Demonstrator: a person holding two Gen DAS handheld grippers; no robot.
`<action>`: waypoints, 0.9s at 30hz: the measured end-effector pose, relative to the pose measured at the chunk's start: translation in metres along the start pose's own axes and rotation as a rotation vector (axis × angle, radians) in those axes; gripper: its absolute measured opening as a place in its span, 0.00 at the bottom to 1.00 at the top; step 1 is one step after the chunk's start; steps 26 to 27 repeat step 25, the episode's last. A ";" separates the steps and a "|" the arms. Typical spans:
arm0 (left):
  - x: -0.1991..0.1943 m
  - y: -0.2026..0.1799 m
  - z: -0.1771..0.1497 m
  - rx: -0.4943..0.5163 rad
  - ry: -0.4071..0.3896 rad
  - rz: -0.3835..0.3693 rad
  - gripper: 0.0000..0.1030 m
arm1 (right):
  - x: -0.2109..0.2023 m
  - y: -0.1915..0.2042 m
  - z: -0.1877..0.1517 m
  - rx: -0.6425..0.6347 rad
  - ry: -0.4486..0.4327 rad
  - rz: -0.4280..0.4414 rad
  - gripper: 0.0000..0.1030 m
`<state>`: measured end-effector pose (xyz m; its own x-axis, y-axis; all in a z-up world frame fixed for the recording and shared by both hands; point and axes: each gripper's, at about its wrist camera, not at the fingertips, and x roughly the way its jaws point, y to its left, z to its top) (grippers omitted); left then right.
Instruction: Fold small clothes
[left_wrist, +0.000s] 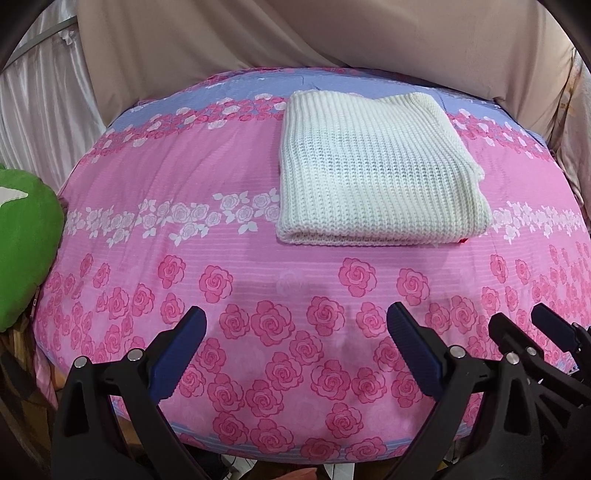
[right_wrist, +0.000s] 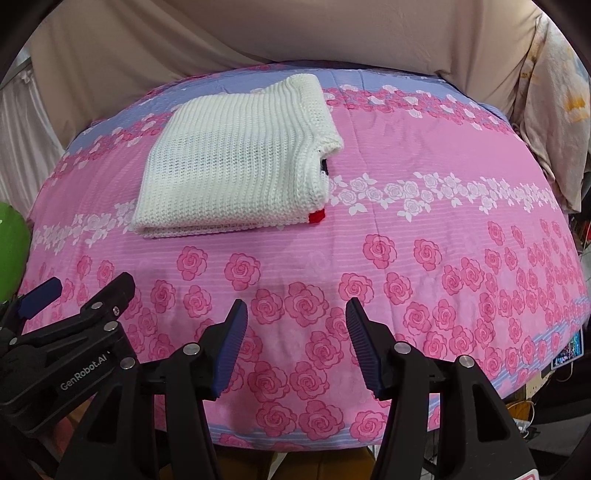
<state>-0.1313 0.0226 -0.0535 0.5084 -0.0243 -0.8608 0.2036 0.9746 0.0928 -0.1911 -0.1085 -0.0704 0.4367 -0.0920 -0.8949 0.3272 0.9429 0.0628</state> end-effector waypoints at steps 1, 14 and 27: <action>0.000 0.000 0.000 0.002 -0.001 0.000 0.93 | 0.000 0.000 0.000 0.001 0.000 -0.001 0.53; -0.002 -0.001 -0.002 -0.007 -0.007 0.034 0.95 | 0.001 0.002 -0.004 -0.005 0.012 -0.001 0.54; -0.002 -0.004 0.001 0.016 -0.010 0.036 0.94 | 0.001 0.000 -0.003 0.007 0.012 -0.004 0.54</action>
